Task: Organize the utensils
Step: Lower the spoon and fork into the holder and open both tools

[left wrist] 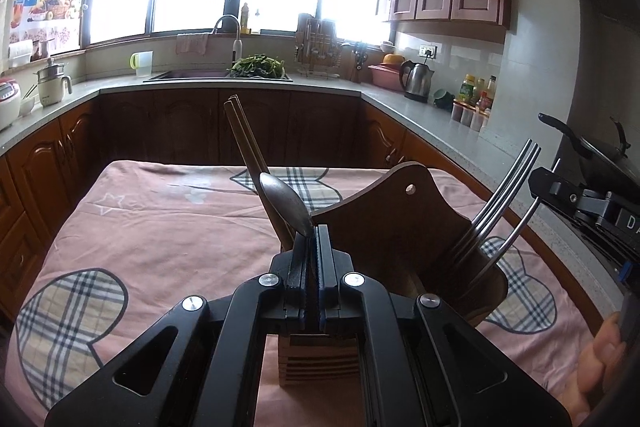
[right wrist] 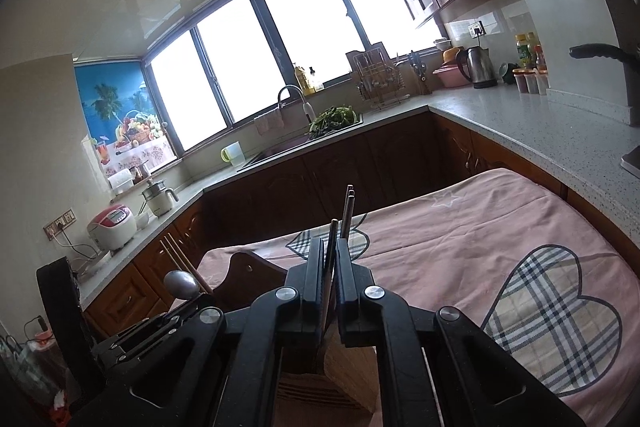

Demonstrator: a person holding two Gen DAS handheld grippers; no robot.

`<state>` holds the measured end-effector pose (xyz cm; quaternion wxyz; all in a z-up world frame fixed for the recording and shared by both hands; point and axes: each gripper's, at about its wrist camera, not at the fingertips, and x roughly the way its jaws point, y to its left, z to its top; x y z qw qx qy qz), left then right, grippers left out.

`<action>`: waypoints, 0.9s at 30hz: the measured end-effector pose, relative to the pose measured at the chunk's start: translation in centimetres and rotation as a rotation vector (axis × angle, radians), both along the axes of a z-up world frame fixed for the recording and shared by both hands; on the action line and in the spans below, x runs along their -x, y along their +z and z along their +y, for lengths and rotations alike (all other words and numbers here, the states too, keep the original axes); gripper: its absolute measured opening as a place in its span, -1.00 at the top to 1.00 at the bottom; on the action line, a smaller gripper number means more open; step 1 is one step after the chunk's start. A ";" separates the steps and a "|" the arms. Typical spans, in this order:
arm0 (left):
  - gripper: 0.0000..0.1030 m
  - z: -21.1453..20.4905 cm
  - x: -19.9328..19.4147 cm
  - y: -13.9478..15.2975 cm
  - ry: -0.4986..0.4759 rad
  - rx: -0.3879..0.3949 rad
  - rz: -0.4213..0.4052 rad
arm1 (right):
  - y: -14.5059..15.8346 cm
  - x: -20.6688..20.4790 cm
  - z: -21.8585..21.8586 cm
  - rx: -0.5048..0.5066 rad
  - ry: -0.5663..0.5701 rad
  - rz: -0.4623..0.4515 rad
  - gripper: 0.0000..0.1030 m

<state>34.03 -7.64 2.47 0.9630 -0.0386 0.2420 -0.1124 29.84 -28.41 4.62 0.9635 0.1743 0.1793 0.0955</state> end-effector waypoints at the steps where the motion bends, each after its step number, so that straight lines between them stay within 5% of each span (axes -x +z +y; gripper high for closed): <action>1: 0.95 0.0 0.0 0.0 0.001 -0.002 0.001 | 0.0 0.0 0.0 -0.002 0.002 0.003 0.90; 10: 0.79 0.0 -0.1 0.4 -0.012 0.001 0.020 | 0.1 0.0 -0.1 -0.003 0.010 0.019 0.76; 14: 0.06 -0.1 0.7 0.9 0.015 -0.010 -0.012 | 0.3 0.5 -0.2 -0.009 0.013 0.009 0.09; 22: -0.05 0.5 1.9 1.2 0.024 0.007 -0.017 | 0.8 1.5 -1.6 -0.050 -0.015 0.008 -0.07; 27: -0.38 1.4 3.3 1.5 0.044 0.025 -0.018 | 0.9 2.8 -2.6 -0.085 -0.019 0.003 -0.46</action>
